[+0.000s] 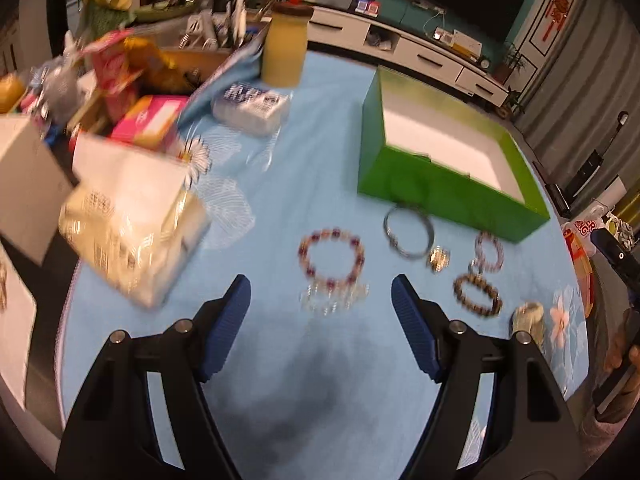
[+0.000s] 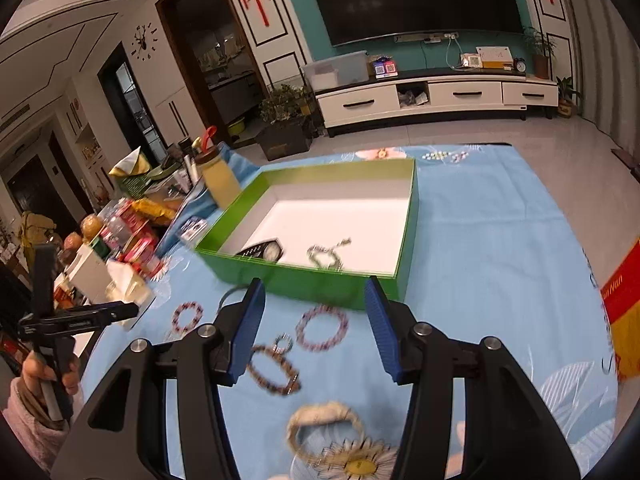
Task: Organize jewelry
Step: 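Move both tools back out of the box toward the remaining jewelry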
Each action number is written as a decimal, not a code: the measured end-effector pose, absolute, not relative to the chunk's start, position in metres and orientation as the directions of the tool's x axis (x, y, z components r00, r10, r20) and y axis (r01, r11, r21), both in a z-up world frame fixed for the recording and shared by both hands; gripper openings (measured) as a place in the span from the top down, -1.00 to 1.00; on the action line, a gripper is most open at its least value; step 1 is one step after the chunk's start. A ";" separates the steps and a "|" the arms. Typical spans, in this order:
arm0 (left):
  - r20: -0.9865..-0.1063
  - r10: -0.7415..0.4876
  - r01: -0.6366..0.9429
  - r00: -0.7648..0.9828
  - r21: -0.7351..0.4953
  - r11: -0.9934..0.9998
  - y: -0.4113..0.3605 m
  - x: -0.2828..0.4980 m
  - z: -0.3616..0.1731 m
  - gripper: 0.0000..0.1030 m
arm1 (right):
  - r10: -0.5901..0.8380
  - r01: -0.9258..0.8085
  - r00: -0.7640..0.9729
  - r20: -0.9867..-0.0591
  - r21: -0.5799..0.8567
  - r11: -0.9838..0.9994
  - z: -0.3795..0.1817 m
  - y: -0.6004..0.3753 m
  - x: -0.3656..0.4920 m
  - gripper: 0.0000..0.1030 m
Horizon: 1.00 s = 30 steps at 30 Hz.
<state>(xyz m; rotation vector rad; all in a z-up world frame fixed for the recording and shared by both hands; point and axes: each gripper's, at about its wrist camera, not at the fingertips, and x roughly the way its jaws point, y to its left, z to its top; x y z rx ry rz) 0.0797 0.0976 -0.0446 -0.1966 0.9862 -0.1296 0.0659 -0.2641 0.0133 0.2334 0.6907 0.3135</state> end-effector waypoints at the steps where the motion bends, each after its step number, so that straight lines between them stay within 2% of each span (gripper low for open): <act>1: -0.816 -0.195 0.015 0.544 -0.223 0.975 0.098 0.073 -0.048 -0.44 | 0.357 -0.206 0.723 -0.591 0.309 0.928 0.012 -0.262 0.060 -0.01; 18: -0.824 -0.319 0.052 0.468 -0.335 0.941 0.085 0.020 -0.070 -0.45 | 0.338 -0.148 0.635 -0.695 0.320 0.936 -0.026 -0.262 0.000 -0.01; 21: -0.825 -0.327 0.066 0.461 -0.336 0.940 0.077 0.015 -0.070 -0.46 | 0.342 -0.152 0.624 -0.703 0.319 0.935 -0.032 -0.259 -0.005 -0.01; 23: -0.828 -0.328 0.069 0.455 -0.335 0.940 0.074 0.012 -0.070 -0.55 | 0.342 -0.154 0.613 -0.712 0.316 0.936 -0.036 -0.256 -0.007 -0.01; 30: -0.840 -0.336 0.097 0.426 -0.327 0.940 0.056 0.005 -0.074 -0.55 | 0.301 -0.129 0.601 -0.740 0.282 0.951 -0.050 -0.258 -0.012 -0.01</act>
